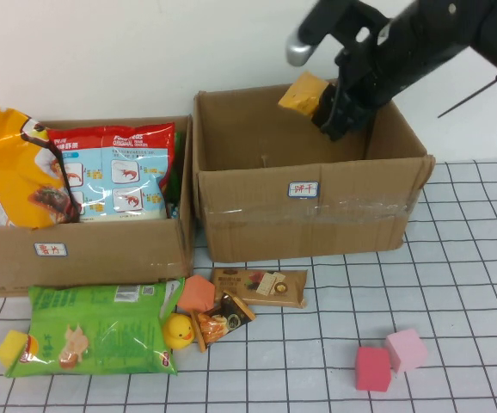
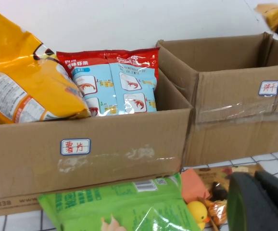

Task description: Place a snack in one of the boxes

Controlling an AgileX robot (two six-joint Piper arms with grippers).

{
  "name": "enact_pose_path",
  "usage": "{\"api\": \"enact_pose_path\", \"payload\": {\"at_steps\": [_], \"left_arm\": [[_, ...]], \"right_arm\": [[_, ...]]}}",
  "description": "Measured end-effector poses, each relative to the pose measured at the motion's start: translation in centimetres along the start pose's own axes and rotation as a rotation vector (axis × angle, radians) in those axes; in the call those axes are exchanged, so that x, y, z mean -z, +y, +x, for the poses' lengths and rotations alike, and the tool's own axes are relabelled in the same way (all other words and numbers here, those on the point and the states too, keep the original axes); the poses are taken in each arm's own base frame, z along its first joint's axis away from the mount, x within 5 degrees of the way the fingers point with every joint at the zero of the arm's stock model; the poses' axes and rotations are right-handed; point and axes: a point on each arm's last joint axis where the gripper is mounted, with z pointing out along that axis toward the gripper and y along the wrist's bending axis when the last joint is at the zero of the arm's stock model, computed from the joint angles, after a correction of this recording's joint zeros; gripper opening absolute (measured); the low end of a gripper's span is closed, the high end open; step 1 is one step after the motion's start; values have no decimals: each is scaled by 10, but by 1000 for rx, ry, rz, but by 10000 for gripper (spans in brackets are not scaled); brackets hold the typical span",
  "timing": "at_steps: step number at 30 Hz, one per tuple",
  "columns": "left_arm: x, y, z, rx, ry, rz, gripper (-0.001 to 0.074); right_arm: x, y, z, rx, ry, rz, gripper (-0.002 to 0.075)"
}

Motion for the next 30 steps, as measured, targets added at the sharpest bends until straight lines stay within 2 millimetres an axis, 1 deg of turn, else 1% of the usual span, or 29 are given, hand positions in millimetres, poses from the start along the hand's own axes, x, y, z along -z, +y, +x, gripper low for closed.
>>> {"api": "enact_pose_path", "payload": {"at_steps": [2, 3, 4, 7, 8, 9, 11, 13, 14, 15, 16, 18, 20, 21, 24, 25, 28, 30], "left_arm": [[0, -1, 0, 16, -5, 6, -1], [0, -1, -1, 26, -8, 9, -1], [0, -1, -1, 40, -13, 14, -1], [0, -2, -2, 68, -22, 23, -1], [0, -2, -2, 72, -22, 26, -1], [0, -3, -2, 76, -20, 30, -1], [0, -4, -1, 77, -11, 41, -1], [0, -5, 0, 77, -2, 50, -1], [0, -5, 0, 77, 4, 56, -1], [0, -6, 1, 77, 11, 63, -1], [0, -6, 1, 78, 15, 67, -1], [0, -7, 2, 78, 28, 81, -1], [0, -8, 3, 78, 37, 90, -1], [0, -9, 3, 78, 41, 94, -1], [1, -10, 5, 77, 55, 108, -1], [1, -11, 5, 77, 61, 114, -1], [1, -11, 6, 77, 70, 123, -1], [1, -12, 6, 77, 74, 127, -1]], "right_arm": [[-12, -9, 7, -57, -31, -4, 344], [-17, -11, 8, -83, -48, -11, 352], [-22, -13, 10, -105, -57, -15, 376], [-29, -16, 14, -156, -75, -20, 530], [-29, -16, 13, -166, -77, -22, 568], [-29, -16, 14, -172, -74, -26, 589], [-23, -15, 15, -170, -41, -43, 595], [-10, -14, 14, -155, 0, -51, 550], [2, -14, 13, -148, 16, -55, 497], [15, -13, 11, -148, 26, -60, 426], [28, -13, 8, -151, 26, -62, 341], [63, -12, 3, -182, 7, -82, 162], [101, -8, -1, -204, -39, -134, 76], [119, -6, -3, -205, -74, -166, 50], [162, 7, -6, -177, -189, -227, 17], [170, 12, -4, -172, -209, -237, 13], [209, 31, 1, -145, -310, -225, 6], [233, 48, 11, -135, -367, -213, 6]]}}
